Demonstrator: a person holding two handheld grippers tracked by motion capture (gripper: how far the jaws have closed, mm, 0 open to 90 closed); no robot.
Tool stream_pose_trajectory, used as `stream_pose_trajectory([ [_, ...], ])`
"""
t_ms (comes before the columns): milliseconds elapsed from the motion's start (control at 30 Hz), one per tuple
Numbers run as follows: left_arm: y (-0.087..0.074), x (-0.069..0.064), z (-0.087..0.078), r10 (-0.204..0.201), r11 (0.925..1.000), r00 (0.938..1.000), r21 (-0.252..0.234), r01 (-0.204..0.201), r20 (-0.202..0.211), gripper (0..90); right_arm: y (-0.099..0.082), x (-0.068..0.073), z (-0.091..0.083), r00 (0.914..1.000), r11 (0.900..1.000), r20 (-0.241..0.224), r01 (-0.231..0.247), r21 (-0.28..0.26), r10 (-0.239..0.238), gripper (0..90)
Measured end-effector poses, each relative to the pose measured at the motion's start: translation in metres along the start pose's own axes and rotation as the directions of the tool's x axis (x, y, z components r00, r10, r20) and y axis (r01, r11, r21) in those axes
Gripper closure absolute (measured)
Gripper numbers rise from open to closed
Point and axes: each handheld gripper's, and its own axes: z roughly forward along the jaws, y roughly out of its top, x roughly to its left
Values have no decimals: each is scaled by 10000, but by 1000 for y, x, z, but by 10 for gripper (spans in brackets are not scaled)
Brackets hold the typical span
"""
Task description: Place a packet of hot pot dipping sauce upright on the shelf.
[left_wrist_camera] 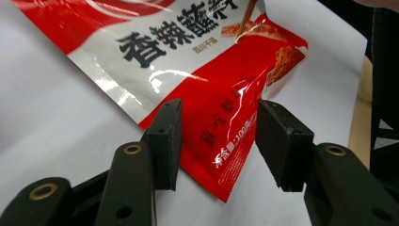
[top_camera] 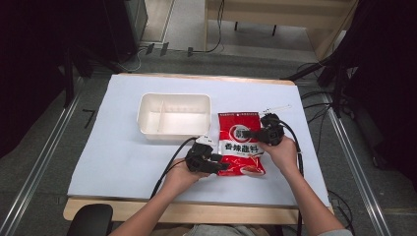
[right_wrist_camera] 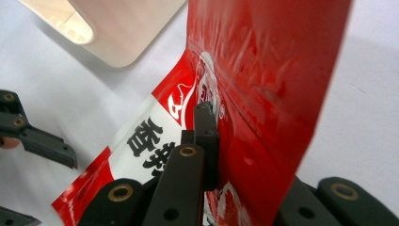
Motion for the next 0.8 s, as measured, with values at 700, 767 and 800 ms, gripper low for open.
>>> stream_pose_trajectory([
  [700, 3, 19, -53, -564, 9963, 9983, -660, 555, -116, 395, 8, 18, -35, 9984, 9983, -390, 400, -429, -417, 900],
  [767, 3, 18, -56, -369, 9971, 9993, -663, 365, -51, 390, 10, 20, -37, 9978, 9978, -460, 458, -488, -480, 900],
  [800, 2, 17, -58, -199, 9976, 9998, -663, 198, -12, 387, 11, 23, -40, 9973, 9971, -493, 519, -559, -547, 900],
])
